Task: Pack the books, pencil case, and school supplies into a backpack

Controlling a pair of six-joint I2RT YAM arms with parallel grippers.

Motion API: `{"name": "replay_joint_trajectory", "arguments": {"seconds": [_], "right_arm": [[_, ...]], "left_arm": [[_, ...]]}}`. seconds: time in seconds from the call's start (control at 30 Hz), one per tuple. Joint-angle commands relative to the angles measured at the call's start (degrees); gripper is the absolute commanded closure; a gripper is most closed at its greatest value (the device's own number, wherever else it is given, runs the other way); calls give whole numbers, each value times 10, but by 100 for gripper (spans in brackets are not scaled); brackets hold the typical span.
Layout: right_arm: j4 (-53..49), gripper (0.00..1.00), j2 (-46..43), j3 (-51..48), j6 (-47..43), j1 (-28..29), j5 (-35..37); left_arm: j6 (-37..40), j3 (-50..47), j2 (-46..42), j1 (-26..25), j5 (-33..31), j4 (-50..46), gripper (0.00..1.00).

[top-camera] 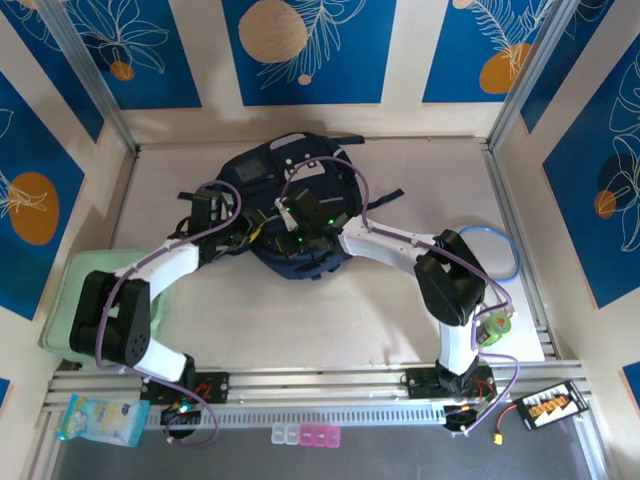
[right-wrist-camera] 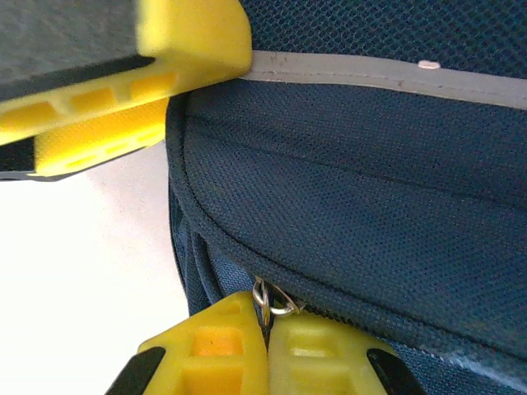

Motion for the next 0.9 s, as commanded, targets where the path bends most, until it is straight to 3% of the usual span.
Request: {"name": "replay_joint_trajectory", "arguments": {"seconds": [0.0,0.2,0.33,0.53,0.67,0.87], "right_arm": [[8,100,-7,12,7,9,-5],[-4,100,-12,4,4,0,14],[2,100,-46,-44,-2,-33,25],[8,100,-94,-107,9,-119,27],[-21,100,-92,-96,34,-163,40],[-50,100,-98,-93,47,-163,49]], "left_arm": [[7,18,13,-1,15,5,66],[15,33,23,-1,16,1,91],[43,48,15,1,-1,-36,100],[51,51,12,5,5,-42,100],[50,52,14,5,12,-37,100],[64,62,19,5,28,-47,100]]}}
